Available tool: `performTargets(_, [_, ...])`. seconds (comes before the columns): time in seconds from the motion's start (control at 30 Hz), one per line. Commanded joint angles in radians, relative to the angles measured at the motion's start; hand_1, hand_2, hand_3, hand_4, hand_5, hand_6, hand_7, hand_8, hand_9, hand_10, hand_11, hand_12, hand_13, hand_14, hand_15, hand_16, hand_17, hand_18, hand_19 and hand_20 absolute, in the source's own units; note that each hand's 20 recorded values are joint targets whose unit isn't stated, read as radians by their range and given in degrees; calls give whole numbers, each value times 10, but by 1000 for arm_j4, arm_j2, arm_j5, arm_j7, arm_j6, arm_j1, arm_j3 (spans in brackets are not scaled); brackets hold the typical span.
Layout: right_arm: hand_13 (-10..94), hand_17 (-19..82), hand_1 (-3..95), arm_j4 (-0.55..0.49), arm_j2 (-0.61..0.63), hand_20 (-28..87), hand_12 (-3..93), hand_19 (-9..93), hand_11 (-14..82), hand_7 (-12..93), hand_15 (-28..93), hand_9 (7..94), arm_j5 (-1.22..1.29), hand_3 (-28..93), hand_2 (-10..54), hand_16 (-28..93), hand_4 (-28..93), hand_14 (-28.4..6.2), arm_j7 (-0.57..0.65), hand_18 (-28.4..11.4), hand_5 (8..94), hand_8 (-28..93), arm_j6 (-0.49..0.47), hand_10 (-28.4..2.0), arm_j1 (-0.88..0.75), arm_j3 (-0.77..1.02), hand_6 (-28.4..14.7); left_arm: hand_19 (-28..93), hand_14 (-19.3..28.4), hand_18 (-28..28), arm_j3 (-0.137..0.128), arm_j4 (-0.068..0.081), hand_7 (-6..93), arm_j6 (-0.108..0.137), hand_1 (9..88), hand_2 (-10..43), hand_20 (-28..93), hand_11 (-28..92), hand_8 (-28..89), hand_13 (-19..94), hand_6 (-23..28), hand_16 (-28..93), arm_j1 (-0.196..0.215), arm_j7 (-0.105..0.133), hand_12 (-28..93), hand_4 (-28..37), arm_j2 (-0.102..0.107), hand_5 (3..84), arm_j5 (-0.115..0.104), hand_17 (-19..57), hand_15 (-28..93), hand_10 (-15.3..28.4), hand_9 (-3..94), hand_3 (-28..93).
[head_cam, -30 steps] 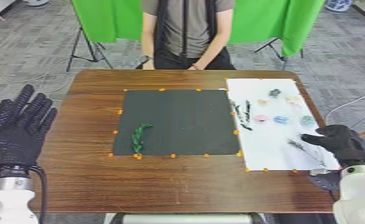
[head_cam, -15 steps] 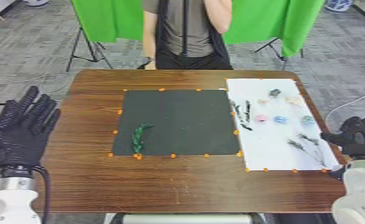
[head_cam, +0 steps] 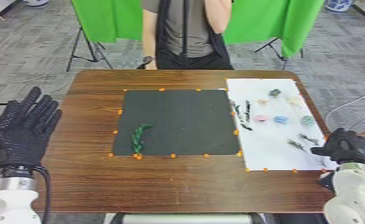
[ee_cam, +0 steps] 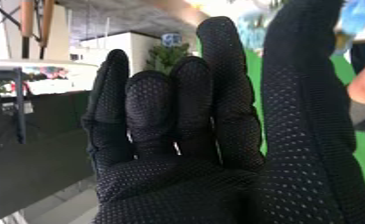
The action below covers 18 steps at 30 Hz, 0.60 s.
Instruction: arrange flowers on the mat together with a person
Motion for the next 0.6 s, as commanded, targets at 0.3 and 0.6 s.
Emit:
performTargets(0.3, [493,228,509,23,-32,387,498,701,606,297,732,605,31,613,-95,526,-282,-153,8,-209,727,43,49,-124,15,-41,5,292,119,98,3,-1,98,-4,225,172,76,156,-92,185,62,-82,18,-30,39,-283,-10,373,5,-48,212,126,264,722])
performTargets(0.6, [516,238,518,-18,-30,380,586,716,544,382,736,642,70,676,-79,507,-272,-157,62,-211,721,84,137,-127,32,-77,-1,294,132,102,6,2,96,-5,228,171,77,157,-91,186,63,-73,18,-35,43,-283,-11,374,3,-51,230,128,264,717])
